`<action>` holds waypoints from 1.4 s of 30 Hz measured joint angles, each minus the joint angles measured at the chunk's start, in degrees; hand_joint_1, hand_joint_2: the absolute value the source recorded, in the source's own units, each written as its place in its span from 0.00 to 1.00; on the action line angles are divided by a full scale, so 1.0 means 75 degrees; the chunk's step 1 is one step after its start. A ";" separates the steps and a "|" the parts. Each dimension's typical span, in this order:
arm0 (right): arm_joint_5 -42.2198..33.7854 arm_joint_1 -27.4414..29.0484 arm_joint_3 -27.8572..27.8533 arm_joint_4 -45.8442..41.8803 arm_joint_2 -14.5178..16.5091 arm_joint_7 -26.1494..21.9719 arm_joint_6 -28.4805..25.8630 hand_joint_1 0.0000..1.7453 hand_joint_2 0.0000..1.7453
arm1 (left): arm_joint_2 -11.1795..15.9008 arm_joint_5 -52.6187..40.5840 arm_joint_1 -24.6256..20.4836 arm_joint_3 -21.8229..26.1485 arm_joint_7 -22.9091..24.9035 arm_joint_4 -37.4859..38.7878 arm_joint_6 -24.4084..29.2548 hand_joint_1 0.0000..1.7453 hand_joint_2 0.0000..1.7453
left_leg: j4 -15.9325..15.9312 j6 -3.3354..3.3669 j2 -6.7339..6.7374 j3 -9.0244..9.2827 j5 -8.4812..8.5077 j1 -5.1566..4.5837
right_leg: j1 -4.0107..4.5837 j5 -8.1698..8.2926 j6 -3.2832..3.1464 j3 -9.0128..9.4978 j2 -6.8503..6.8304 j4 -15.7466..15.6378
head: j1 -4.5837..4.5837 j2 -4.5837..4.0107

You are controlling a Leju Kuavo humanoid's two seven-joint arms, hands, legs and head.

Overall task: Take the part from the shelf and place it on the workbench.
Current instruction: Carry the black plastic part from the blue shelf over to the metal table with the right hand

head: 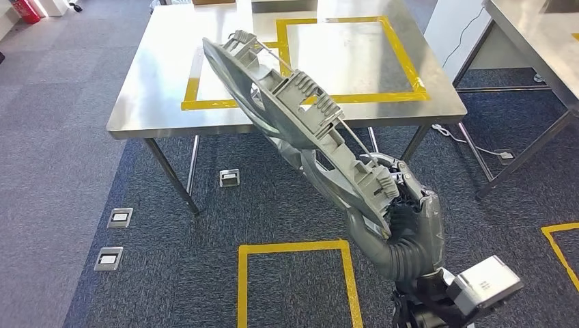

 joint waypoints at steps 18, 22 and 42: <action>-0.0086 -0.0786 -0.0360 0.0556 0.0171 0.0067 -0.0270 1.00 1.00 | 0.0015 -0.0227 -0.0010 -0.0212 0.0023 0.0006 -0.0086 0.00 1.00 | -0.0025 0.0337 0.0007 -0.0681 0.0649 0.0022 | -0.0025 -0.1031 0.0286 0.0119 -0.0001 0.0890 | -0.0123 0.0000; -0.0059 -0.1044 -0.0467 0.0849 0.0196 0.0127 -0.0366 1.00 1.00 | 0.0006 -0.0276 0.0034 -0.0294 0.0066 0.0006 -0.0125 0.00 1.00 | -0.0026 0.0338 -0.0014 -0.0414 0.0436 0.0019 | -0.0038 -0.0837 0.0322 -0.0774 0.0002 0.1891 | -0.0044 0.0000; 0.0272 -0.1298 -0.1452 0.1336 0.0616 0.0211 -0.0498 1.00 1.00 | -0.0032 -0.0433 -0.0079 -0.0527 0.0155 0.0005 -0.0182 0.00 1.00 | 0.0706 -0.0075 0.0024 -0.1062 0.1028 0.0061 | -0.0080 -0.0612 0.0139 0.0813 0.0044 -0.0130 | -0.0214 0.0000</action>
